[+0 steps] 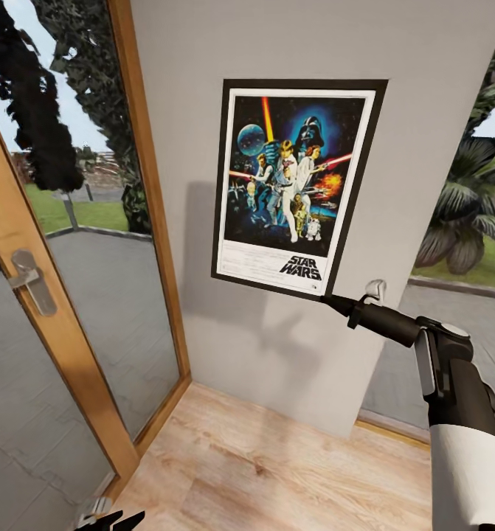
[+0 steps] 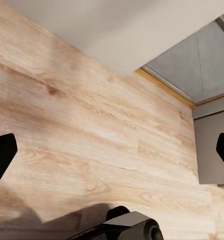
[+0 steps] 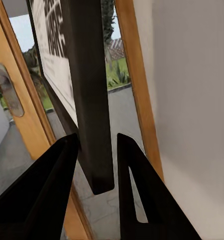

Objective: Pick up the poster from the kitchen countertop and hang it on one of the wall nails in the kitchen.

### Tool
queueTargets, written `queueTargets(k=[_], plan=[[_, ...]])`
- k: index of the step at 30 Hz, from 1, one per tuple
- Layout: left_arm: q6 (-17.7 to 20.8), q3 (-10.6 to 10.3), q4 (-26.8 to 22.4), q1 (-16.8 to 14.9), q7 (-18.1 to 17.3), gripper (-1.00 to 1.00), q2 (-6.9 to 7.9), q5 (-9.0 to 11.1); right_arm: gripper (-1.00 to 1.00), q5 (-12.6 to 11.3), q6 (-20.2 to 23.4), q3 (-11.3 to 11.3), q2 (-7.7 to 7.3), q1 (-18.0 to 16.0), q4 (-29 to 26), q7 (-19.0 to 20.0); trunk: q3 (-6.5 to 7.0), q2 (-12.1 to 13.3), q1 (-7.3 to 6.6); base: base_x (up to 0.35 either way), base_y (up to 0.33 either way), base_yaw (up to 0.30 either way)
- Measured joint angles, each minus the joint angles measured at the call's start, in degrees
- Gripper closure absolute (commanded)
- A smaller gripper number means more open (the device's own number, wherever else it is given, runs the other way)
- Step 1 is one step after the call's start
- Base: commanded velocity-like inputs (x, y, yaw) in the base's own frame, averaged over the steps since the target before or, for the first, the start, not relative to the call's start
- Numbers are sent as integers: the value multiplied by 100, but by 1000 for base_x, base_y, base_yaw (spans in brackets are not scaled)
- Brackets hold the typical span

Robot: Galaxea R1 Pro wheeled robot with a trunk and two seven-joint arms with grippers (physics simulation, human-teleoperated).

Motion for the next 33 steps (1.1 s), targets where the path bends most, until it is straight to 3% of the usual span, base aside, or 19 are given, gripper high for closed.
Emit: queueTargets(k=[33], plan=[[0, 0, 0, 0, 0, -100, 0, 0, 100, 7, 0, 9, 0, -117, 0, -10, 0, 0, 1, 79, 0, 0]])
